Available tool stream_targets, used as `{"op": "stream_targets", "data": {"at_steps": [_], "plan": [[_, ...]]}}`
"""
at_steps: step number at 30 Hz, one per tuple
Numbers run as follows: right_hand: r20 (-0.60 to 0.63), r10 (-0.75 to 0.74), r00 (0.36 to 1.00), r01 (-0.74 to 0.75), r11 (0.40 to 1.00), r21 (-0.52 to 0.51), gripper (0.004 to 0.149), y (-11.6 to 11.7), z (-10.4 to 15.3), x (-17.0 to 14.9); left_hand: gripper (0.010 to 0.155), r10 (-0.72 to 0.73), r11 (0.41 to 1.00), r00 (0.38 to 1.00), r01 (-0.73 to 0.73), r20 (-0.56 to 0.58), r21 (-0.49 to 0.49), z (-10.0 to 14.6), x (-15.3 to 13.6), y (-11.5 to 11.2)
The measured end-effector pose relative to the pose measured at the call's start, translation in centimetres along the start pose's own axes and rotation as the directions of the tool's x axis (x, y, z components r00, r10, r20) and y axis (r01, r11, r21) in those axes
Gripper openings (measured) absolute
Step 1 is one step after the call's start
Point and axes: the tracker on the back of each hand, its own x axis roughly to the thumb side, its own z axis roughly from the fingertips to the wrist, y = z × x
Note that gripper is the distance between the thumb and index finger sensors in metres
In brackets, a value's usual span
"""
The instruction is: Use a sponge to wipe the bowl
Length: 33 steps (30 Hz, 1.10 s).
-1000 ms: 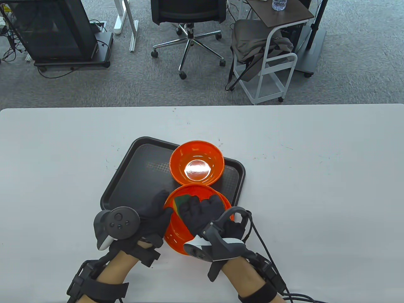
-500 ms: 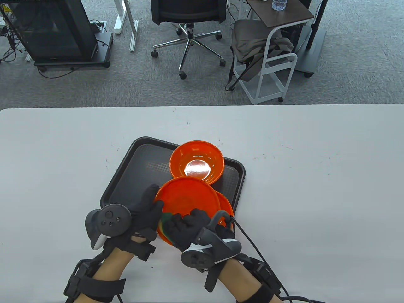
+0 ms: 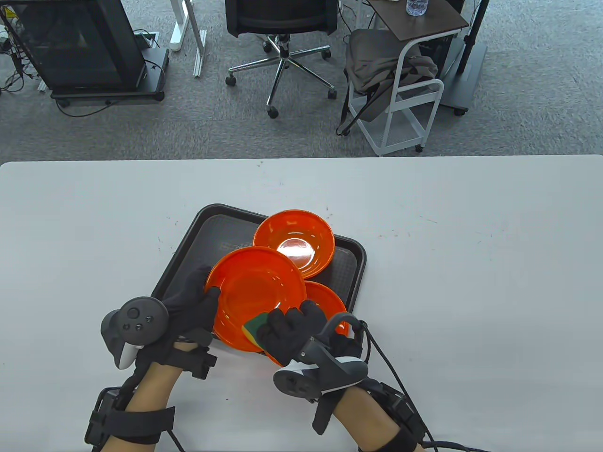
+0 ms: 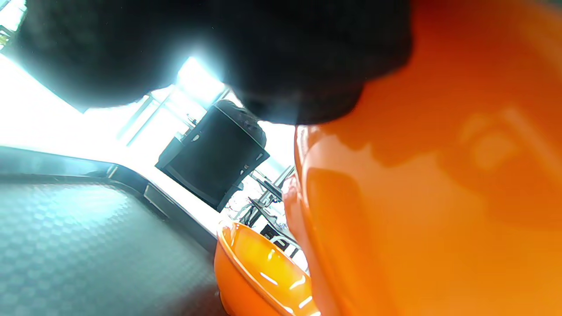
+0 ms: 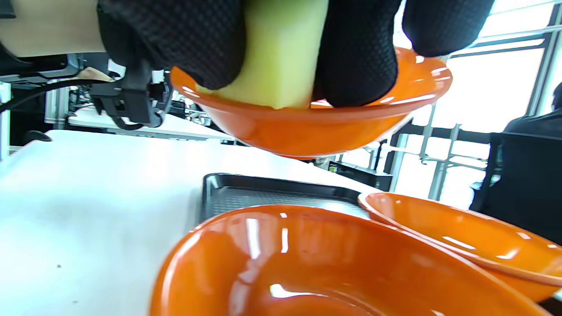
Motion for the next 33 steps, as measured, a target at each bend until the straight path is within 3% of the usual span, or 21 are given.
{"op": "stream_targets", "data": {"at_steps": [16, 24, 26, 28, 30, 33], "plan": [[-0.159, 0.102, 0.982, -0.14, 0.957, -0.253, 0.049, -1.5, 2.3, -3.9, 0.058, 0.177, 0.984, 0.981, -0.176, -0.085, 0.015, -0.1, -2.0, 0.7], [-0.252, 0.053, 0.966, -0.134, 0.939, -0.316, 0.049, -1.7, 3.5, -5.7, 0.057, 0.228, 0.974, 0.967, -0.227, -0.109, 0.022, -0.1, -2.7, 1.2], [-0.268, -0.057, 0.962, -0.048, 0.927, -0.371, 0.049, -1.5, 4.0, -6.5, 0.057, 0.267, 0.964, 0.957, -0.267, -0.116, 0.02, -0.1, -2.9, 1.2], [-0.246, -0.266, 0.932, 0.13, 0.88, -0.458, 0.049, -1.0, 4.5, -7.2, 0.057, 0.322, 0.946, 0.94, -0.325, -0.112, -0.007, -0.1, -3.0, 0.9], [-0.156, -0.479, 0.864, 0.344, 0.787, -0.512, 0.051, -0.3, 4.5, -7.5, 0.056, 0.361, 0.93, 0.924, -0.366, -0.121, -0.017, 0.0, -2.8, 0.8], [0.002, -0.72, 0.694, 0.618, 0.595, -0.514, 0.054, 0.6, 4.2, -7.8, 0.056, 0.369, 0.927, 0.919, -0.375, -0.138, -0.02, 0.1, -2.6, 0.7]]}}
